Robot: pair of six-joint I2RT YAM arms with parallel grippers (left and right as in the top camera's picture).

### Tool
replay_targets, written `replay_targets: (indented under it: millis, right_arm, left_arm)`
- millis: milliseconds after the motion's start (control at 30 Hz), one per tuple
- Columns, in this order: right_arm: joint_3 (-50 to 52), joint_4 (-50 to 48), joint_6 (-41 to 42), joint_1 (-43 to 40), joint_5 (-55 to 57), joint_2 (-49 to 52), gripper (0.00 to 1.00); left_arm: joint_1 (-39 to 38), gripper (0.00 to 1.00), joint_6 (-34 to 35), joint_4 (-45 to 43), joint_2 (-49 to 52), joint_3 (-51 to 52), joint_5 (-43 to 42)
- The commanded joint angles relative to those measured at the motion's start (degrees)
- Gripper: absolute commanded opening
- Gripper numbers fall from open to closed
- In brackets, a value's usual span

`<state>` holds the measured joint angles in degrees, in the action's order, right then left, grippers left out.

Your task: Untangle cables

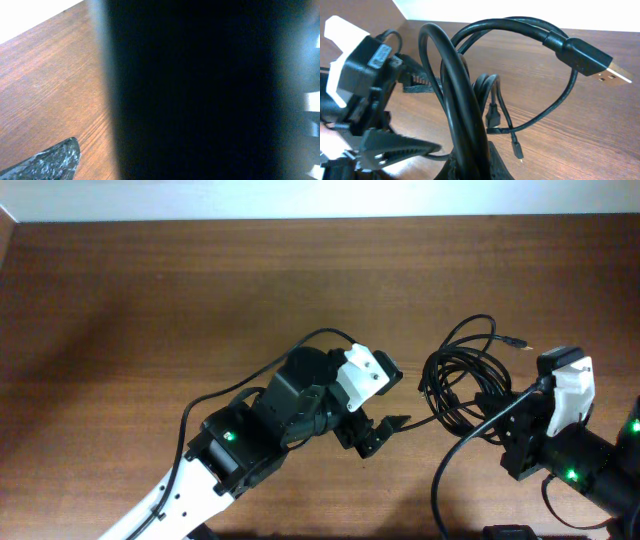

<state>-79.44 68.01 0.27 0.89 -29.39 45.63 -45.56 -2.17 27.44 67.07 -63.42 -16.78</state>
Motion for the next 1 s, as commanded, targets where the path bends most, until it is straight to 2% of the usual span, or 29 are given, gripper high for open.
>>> replay_targets:
  millis: [0, 133, 367, 500, 800, 967]
  right_arm:
    - [-1.0, 0.0, 0.6, -0.2, 5.3, -0.6, 0.04]
    - [-1.0, 1.4, 0.5, -0.2, 6.9, -0.6, 0.04]
    - [-1.0, 4.8, -6.7, -0.2, -2.9, -0.6, 0.04]
    - [-1.0, 7.0, -11.5, -0.2, -5.6, -0.6, 0.04]
    - [-1.0, 8.1, -23.9, -0.2, -19.3, -0.6, 0.04]
    - [-1.0, 8.2, -24.4, -0.2, -21.3, -0.6, 0.04]
  left_arm:
    - [0.2, 0.99, 0.0, -0.5, -2.9, 0.0, -3.4]
    - [0.2, 0.99, 0.0, -2.3, -7.6, 0.0, -3.4]
    - [0.2, 0.99, 0.8, -8.5, -12.4, 0.0, -3.6]
    - [0.2, 0.99, 1.5, -10.3, -12.3, 0.0, -3.6]
    - [0.2, 0.99, 1.5, -10.2, -10.4, 0.0, -3.7]
    - [0.2, 0.99, 1.5, -10.2, -7.9, 0.0, -3.8]
